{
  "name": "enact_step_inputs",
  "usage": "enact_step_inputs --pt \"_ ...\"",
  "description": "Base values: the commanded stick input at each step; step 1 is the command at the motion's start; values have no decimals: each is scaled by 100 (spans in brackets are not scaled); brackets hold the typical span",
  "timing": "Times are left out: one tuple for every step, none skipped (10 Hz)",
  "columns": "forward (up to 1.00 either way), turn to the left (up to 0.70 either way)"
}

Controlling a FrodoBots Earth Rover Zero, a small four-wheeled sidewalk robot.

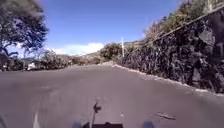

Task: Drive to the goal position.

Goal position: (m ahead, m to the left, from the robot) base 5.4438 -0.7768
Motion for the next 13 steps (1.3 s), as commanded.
enact_step_inputs --pt "100 -30" --pt "100 -10" --pt "100 -23" --pt "100 0" --pt "100 0" --pt "100 0" --pt "100 0" --pt "100 0" --pt "100 0" --pt "100 0" --pt "100 0" --pt "100 0" --pt "100 -4"
